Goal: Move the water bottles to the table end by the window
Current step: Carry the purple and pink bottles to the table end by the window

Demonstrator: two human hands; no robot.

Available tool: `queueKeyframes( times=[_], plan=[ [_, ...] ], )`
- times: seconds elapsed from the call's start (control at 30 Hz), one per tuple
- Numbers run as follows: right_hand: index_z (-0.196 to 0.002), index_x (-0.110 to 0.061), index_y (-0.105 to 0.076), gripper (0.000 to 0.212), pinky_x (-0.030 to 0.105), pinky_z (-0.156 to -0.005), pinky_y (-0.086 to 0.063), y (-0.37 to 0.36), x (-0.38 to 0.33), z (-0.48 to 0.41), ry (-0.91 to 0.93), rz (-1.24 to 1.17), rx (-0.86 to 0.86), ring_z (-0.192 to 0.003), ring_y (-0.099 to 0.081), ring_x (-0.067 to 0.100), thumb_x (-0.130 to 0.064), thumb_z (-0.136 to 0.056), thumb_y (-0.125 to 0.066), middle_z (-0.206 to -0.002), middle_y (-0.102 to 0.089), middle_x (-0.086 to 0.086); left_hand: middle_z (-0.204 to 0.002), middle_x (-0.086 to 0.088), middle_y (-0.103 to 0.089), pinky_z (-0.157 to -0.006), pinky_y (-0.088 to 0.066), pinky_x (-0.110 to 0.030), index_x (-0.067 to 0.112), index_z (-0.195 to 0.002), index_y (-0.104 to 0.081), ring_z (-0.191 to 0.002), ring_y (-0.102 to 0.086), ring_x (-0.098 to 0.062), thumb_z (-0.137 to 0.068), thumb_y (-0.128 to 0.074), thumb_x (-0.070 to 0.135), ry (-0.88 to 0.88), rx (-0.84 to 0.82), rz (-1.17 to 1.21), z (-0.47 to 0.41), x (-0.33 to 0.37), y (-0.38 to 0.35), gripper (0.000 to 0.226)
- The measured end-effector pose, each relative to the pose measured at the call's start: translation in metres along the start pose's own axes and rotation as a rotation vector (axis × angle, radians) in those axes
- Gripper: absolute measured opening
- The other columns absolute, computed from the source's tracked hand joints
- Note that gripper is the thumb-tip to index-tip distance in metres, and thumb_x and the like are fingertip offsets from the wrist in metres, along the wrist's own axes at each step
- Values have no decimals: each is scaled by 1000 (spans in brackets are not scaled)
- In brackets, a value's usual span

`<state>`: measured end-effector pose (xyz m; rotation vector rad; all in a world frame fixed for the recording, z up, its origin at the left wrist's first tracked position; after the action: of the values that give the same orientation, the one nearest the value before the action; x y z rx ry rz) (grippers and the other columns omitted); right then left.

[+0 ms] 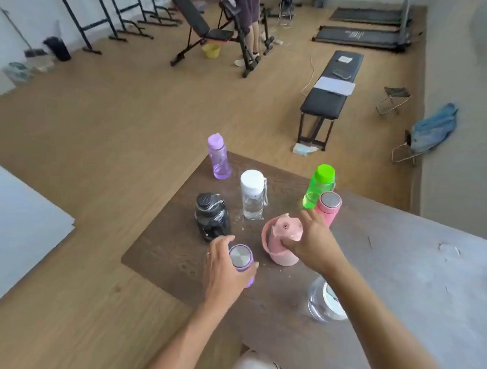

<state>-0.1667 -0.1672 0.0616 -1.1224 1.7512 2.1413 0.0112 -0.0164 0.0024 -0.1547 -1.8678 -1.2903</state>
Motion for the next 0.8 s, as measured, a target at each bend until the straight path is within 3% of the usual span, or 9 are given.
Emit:
queueKeyframes(
  times=[0.1,0.17,0.3,0.4,0.5,0.67,0.73,0.8],
  plan=[
    [-147,-24,-48,89,49,-108,-42,-19,0,-21,-23,212,-104,-133,-42,39,-45,-69,-84,-146,-44,9,-129,15,-58,-97,-51,-39,32,-131,-49,-118,-60,-16,-56,-87,58,156,-56,66,3,-8,-9,89],
    [-152,-30,-40,97,53,-110,-42,-32,6,-28,-67,265,-184,-140,-35,40,-46,-67,-83,-154,-36,8,-123,19,-63,-93,-53,-38,35,-127,-51,-114,-64,-14,-54,-89,54,233,-75,92,7,-16,-16,85],
    [-136,-20,-48,76,46,-101,-46,-47,19,-35,-36,300,-232,-123,-51,44,-39,-68,-76,-136,-51,12,-108,16,-74,-82,-58,-39,35,-119,-60,-101,-71,-19,-56,-77,59,257,-78,133,10,-24,-25,70],
    [-133,-22,-45,78,46,-82,-56,-42,14,-40,-7,355,-253,-107,-56,42,-34,-66,-82,-128,-52,10,-105,11,-75,-82,-57,-40,30,-120,-63,-99,-72,-24,-57,-76,56,261,-58,171,9,-24,-25,70],
    [-132,-26,-49,76,43,-71,-57,-29,16,-28,32,379,-205,-106,-57,39,-37,-64,-81,-123,-53,7,-102,13,-74,-80,-57,-39,32,-117,-62,-99,-72,-28,-58,-81,52,230,-93,188,7,-6,-20,66],
    [-129,-34,-53,70,37,-63,-52,34,12,21,49,240,17,-109,-59,30,-47,-64,-74,-129,-56,-4,-99,4,-73,-81,-54,-36,30,-113,-61,-92,-72,-28,-54,-75,62,-35,65,197,2,58,8,69],
    [-127,-37,-52,68,41,-64,-57,78,10,51,14,159,162,-110,-58,27,-55,-63,-66,-131,-56,-8,-103,0,-74,-89,-52,-22,19,-114,-65,-101,-70,-5,-60,-80,55,-248,106,290,-3,106,17,66],
    [-126,-39,-53,69,40,-70,-57,122,16,76,-57,100,286,-109,-59,23,-60,-61,-62,-129,-57,-10,-111,13,-73,-94,-48,-14,27,-116,-65,-107,-62,15,-64,-83,48,-447,100,381,-14,139,18,59]
  ],
)
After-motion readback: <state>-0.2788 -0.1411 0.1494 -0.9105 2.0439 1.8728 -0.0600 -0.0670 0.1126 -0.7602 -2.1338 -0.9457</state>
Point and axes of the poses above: each hand's wrist, its own z-axis away from the middle knuckle, its own y-axis out of the back of the hand, x = y × z, the point moved 2 cm from there along -z, towards the middle knuckle
